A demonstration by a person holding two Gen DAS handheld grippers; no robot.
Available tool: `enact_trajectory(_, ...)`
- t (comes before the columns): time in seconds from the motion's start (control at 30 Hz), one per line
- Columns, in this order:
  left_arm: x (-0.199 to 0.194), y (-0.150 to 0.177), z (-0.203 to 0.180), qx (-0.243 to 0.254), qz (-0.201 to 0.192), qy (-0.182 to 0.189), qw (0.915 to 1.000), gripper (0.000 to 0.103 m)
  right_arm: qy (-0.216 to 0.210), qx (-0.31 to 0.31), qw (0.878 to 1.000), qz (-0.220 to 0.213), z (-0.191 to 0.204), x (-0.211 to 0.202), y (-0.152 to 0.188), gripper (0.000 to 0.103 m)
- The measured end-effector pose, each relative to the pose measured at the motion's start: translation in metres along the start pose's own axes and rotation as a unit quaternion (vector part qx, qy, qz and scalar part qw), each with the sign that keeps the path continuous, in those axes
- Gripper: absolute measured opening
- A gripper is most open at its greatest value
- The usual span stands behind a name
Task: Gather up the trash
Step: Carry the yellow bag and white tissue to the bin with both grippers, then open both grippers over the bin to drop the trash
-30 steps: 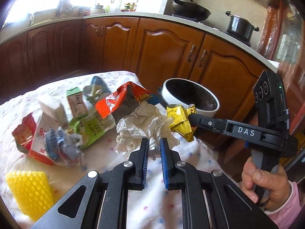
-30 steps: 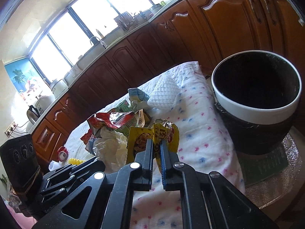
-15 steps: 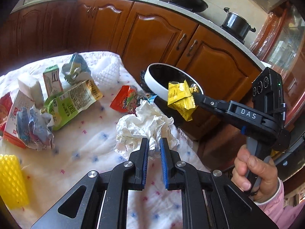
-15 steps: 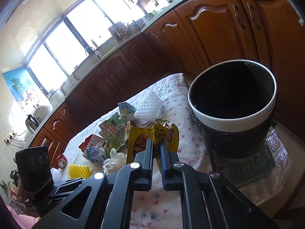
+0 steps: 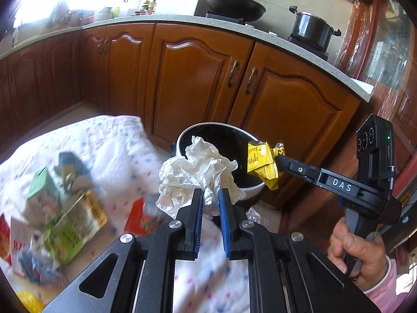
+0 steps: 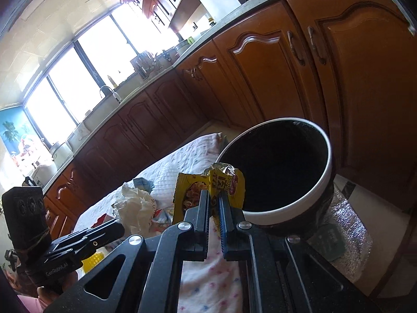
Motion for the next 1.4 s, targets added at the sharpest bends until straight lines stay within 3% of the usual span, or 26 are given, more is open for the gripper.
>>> enact_trajectory(0.33, 0.097, -0.049, -0.016, 0.015, 0.055, 0.0, 0.9984, 0.012, 0.041, -0.004, 0.999, 0.013, -0.039, 0.025, -0.037, 0.007)
enact_trajectory(0.63, 0.168, -0.063, -0.017, 0.008, 0.106, -0.006, 0.9943, 0.013, 0.069, -0.002, 0.997, 0.043, -0.065, 0.054, -0.048, 0.009)
enact_trajectory(0.73, 0.182, -0.062, -0.017, 0.002, 0.115, -0.008, 0.9933, 0.025, 0.075, 0.0, 0.996, 0.053, -0.072, 0.062, -0.048, 0.012)
enact_trajectory(0.8, 0.185, -0.061, -0.014, -0.003, 0.116, -0.01, 0.9932, 0.04, 0.076, 0.003, 0.995, 0.058, -0.075, 0.065, -0.047, 0.014)
enact_trajectory(0.83, 0.186, -0.063, -0.015, -0.008, 0.113, -0.01, 0.9935, 0.054, 0.074, 0.005, 0.996, 0.058, -0.077, 0.065, -0.046, 0.017)
enact_trajectory(0.87, 0.184, -0.064, -0.015, -0.011, 0.105, -0.008, 0.9943, 0.057, 0.073, 0.007, 0.996, 0.057, -0.078, 0.065, -0.046, 0.023)
enact_trajectory(0.97, 0.17, -0.06, -0.013, -0.013, 0.09, -0.008, 0.9958, 0.057, 0.071, 0.013, 0.996, 0.049, -0.08, 0.061, -0.045, 0.04)
enact_trajectory(1.1, 0.148, -0.049, -0.009, -0.029, 0.066, -0.001, 0.9974, 0.057, 0.062, 0.016, 0.997, 0.036, -0.074, 0.051, -0.041, 0.049)
enact_trajectory(1.27, 0.116, -0.026, 0.0, -0.046, 0.031, -0.009, 0.9984, 0.061, 0.042, 0.013, 0.999, 0.01, -0.053, 0.034, -0.027, 0.074)
enact_trajectory(1.4, 0.095, -0.005, 0.007, -0.055, 0.013, -0.029, 0.998, 0.061, 0.03, 0.005, 1.0, 0.002, -0.03, 0.025, -0.008, 0.078)
Point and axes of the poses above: each gripper's, at about its wrist camera, not at the fingertips, and x roughly the way its jaws point, z to its left, y to its underside, the point moved 6 cm from there along x, roughly the way its jaws point, and after that the axes turned 1 degree about z, right-handed, at the moved point
